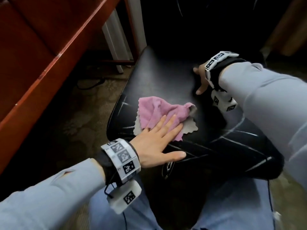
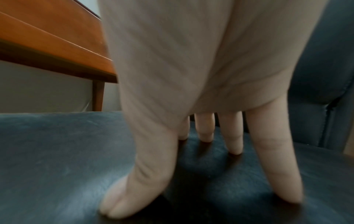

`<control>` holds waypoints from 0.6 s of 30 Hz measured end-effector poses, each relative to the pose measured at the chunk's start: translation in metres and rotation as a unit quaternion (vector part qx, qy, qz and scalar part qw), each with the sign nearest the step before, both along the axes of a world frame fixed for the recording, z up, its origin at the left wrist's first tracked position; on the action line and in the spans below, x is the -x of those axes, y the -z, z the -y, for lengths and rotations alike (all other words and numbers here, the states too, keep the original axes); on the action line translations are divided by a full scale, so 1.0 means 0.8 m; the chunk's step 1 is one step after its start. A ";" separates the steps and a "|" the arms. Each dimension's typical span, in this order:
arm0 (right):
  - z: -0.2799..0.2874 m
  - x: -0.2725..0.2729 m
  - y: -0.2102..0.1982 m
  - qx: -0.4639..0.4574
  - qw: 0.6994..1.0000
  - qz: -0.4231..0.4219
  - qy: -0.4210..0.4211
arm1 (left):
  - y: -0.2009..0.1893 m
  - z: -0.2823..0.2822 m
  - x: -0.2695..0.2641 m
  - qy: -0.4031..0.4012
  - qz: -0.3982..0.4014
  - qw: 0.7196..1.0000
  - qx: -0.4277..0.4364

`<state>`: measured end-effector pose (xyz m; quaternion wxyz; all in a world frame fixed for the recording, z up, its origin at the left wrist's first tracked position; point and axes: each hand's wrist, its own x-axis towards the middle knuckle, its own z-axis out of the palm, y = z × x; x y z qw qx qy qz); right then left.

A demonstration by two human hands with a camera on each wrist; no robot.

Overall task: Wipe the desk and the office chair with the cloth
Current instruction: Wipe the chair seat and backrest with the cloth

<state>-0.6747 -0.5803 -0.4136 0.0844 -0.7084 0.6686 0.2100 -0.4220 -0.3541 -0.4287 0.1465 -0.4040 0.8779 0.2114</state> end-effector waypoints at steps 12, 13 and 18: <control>-0.062 -0.013 -0.040 -0.002 0.996 0.035 0.087 | -0.001 0.059 0.013 -0.069 0.003 0.998 0.006; -0.064 -0.011 -0.040 -0.004 0.994 0.048 0.094 | 0.000 0.054 -0.002 -0.059 0.007 0.998 0.014; -0.053 -0.025 -0.038 -0.043 0.997 -0.027 0.051 | 0.002 0.081 -0.052 -0.170 0.008 0.985 0.029</control>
